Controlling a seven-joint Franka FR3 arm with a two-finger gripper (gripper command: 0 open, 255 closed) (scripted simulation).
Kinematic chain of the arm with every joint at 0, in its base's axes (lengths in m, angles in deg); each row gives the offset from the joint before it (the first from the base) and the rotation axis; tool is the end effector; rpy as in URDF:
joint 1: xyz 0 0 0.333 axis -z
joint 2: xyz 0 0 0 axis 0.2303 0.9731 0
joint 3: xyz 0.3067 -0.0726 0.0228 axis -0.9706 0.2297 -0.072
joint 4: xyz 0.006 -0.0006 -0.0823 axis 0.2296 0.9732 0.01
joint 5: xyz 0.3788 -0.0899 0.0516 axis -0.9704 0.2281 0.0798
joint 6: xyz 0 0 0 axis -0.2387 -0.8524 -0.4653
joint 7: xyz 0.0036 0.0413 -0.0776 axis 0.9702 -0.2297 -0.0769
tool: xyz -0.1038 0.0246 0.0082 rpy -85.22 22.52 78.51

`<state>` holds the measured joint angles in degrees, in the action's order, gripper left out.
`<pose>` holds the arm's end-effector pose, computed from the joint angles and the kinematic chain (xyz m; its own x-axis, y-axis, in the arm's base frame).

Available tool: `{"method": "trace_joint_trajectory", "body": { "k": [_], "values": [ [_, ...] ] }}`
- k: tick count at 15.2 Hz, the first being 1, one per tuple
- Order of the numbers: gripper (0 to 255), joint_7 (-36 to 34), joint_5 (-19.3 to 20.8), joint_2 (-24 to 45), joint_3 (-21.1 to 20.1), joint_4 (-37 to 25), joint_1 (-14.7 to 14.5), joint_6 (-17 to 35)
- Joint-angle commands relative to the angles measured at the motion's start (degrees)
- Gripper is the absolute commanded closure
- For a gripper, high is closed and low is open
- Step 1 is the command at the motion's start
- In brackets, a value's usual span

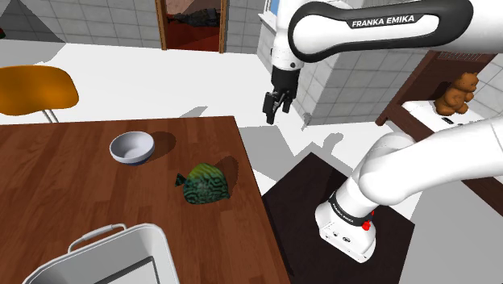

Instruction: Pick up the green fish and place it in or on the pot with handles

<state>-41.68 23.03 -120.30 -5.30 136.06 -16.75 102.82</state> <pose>0.3464 0.0644 0.4656 0.9881 0.0827 -0.1296 0.0826 -0.9966 -0.0065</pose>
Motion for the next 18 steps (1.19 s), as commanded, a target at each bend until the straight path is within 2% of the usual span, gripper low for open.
{"method": "trace_joint_trajectory", "body": {
  "k": [1,10,18],
  "values": [
    [0,-1.36,-2.75,2.61,-0.71,0.68,-1.01,1.80],
    [0,-3.57,-15.04,18.53,-3.04,0.25,-5.34,11.39],
    [0,-2.48,-27.41,34.35,-5.70,-4.42,-9.19,18.15]
  ]
}}
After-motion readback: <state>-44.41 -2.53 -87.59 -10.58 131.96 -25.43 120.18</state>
